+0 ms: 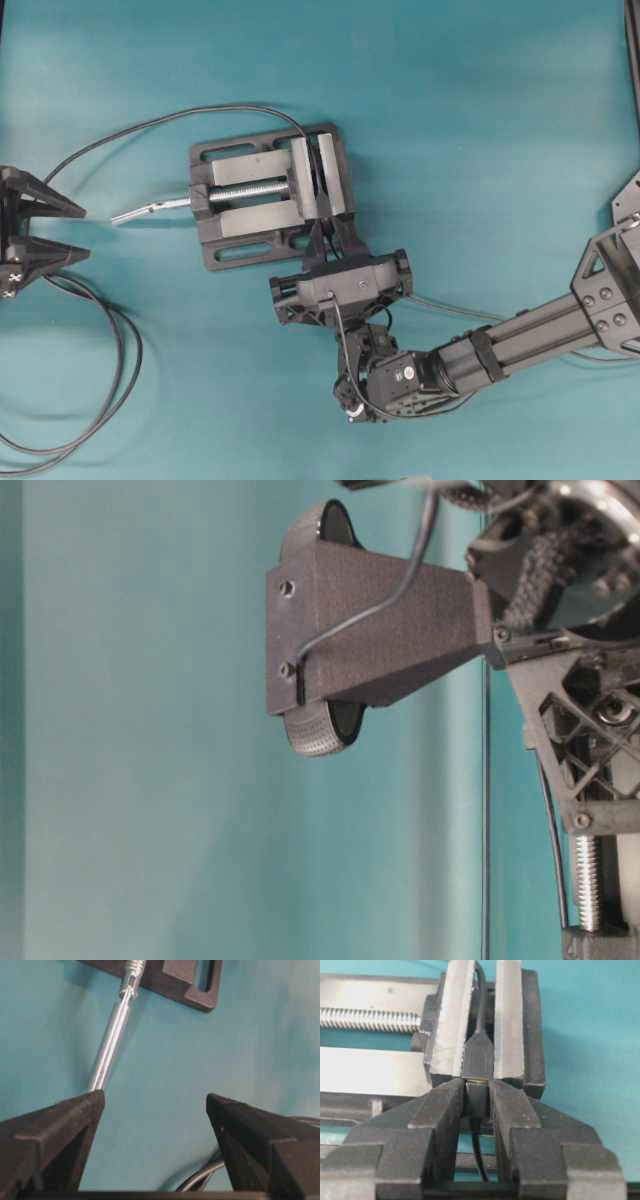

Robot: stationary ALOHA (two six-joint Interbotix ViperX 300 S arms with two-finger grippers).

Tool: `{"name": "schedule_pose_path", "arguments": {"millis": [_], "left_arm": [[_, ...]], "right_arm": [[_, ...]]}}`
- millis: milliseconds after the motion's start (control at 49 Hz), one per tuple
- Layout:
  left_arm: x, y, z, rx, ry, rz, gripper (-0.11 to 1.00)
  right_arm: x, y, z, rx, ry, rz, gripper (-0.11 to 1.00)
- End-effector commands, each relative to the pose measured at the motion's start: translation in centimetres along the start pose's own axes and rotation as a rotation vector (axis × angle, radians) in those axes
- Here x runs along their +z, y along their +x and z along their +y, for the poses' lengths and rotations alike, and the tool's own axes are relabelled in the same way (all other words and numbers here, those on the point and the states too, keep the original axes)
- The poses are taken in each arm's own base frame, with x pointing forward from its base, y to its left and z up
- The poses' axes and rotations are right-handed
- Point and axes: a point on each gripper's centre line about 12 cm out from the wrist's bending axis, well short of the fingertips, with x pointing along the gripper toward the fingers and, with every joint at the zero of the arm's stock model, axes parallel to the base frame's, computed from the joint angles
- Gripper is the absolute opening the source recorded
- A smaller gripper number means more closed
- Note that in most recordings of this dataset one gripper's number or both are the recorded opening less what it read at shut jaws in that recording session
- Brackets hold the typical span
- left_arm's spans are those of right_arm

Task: Insert the USB cable into the fixed female connector.
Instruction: 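Push the USB plug with the right gripper into the blue port, then open the right gripper to release the inserted plug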

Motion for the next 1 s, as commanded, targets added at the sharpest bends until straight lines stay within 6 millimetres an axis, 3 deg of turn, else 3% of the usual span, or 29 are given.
{"name": "schedule_pose_path", "arguments": {"millis": [0,980], "left_arm": [[0.4,0.0,-0.2,-0.002,-0.012,-0.009,0.99],[0.4,0.0,-0.2,-0.002,-0.012,-0.009,0.99]], "right_arm": [[3.9,5.2,-0.1,-0.102,0.084,-0.017,0.2],[2.8,3.5,0.6,-0.019,0.077,0.034,0.21]]}}
